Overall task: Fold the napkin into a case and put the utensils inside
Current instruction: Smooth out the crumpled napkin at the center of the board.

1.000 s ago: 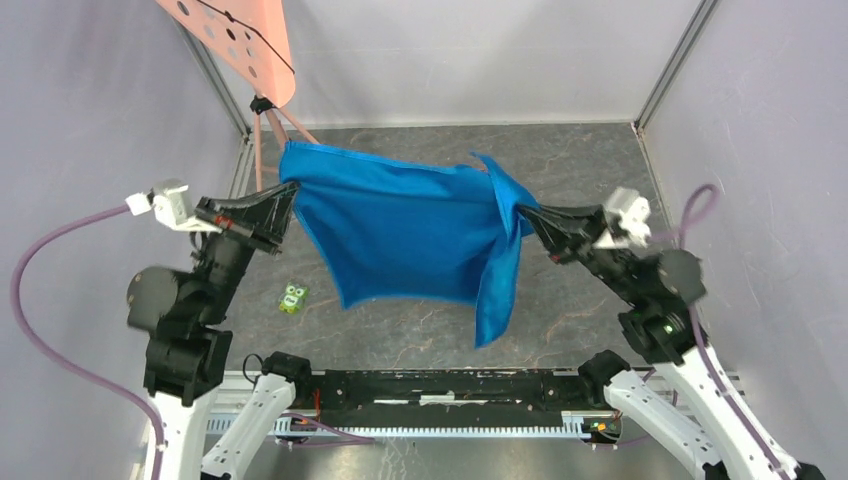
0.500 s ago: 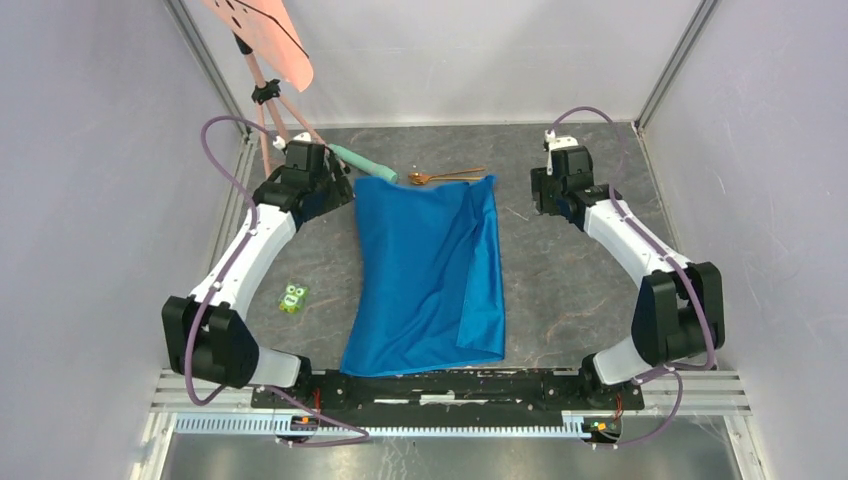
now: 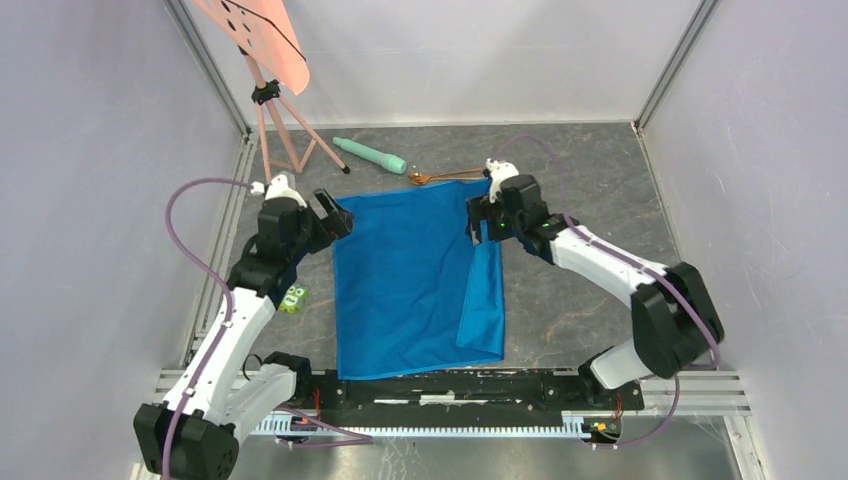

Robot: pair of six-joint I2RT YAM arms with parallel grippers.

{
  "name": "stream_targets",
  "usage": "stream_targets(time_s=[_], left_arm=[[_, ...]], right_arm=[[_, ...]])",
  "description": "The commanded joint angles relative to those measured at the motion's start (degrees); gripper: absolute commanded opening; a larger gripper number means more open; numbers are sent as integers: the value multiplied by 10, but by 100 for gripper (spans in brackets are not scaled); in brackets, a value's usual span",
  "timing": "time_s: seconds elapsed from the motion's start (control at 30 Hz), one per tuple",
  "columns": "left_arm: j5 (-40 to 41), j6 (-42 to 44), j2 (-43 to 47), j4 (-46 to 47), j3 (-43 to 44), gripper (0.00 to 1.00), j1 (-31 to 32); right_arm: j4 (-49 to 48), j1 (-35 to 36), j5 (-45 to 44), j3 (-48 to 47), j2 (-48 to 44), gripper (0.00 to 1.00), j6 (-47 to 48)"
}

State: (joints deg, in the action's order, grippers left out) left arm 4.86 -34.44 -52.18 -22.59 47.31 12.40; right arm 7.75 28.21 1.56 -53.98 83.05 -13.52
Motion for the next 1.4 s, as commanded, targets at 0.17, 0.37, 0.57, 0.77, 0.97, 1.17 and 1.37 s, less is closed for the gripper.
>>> stream_targets(time_s=[0.17,0.37,0.57,0.77,0.97,1.17,1.37], left_arm=[[-164,-121,-73,157,-107,100,20],[-89,-164,-129,155,-112,100,44],[34,-239,-165,93,-124,100,45],[110,-256,-169,74,-147,100,45],[127,-231,-181,61,-137,100,44],[95,-164,-152,68,-102,100,52],[-85,-136,-171,179,-97,100,52]], right_arm=[[77,62,-265,-130,174,90,-44],[75,78,-321,-155,243,91,-35],[107,79,-382,-143,245,90,-33],[96,49,-413,-69,185,90,17],[105,-38,-440,-22,103,90,64],[179,-96,-535,-52,69,92,51],[65,-78,-144,-6,-2,90,56]])
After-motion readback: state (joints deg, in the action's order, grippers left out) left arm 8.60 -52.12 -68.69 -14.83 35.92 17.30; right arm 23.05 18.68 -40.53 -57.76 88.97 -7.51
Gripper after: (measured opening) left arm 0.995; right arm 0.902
